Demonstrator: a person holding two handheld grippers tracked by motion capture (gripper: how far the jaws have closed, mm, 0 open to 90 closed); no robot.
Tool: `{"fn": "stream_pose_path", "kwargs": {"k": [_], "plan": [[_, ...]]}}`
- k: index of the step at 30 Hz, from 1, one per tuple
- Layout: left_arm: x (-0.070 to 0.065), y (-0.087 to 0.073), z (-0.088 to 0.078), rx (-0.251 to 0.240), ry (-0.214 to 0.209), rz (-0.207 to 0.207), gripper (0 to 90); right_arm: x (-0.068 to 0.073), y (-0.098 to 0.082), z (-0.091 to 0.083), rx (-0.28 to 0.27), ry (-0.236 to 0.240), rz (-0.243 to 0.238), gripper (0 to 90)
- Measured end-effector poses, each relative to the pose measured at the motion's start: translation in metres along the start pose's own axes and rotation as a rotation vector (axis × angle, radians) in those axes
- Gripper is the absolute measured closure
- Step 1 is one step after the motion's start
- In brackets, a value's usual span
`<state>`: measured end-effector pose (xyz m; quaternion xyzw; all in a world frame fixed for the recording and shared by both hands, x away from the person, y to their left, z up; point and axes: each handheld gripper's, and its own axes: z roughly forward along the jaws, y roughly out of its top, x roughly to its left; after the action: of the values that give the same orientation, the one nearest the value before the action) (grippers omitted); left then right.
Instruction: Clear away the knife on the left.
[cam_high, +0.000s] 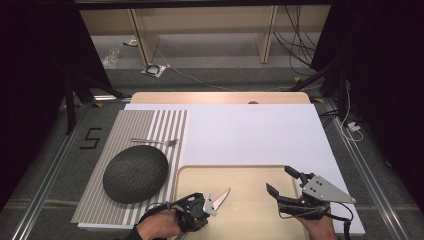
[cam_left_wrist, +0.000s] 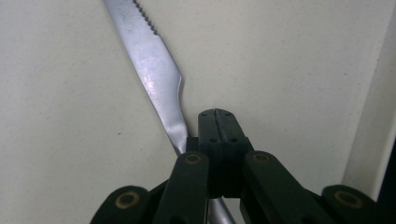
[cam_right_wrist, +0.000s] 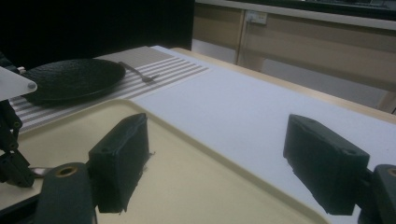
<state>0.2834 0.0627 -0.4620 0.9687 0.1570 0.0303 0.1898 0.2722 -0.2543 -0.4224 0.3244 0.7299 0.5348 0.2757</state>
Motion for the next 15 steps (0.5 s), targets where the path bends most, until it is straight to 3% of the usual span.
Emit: {"fn": "stream_pose_path", "kwargs": {"k": [15], "plan": [[0.015, -0.015, -0.006, -0.008, 0.020, -0.062, 89.3, 0.000, 0.000, 0.000, 0.009, -0.002, -0.004, 23.1]]}}
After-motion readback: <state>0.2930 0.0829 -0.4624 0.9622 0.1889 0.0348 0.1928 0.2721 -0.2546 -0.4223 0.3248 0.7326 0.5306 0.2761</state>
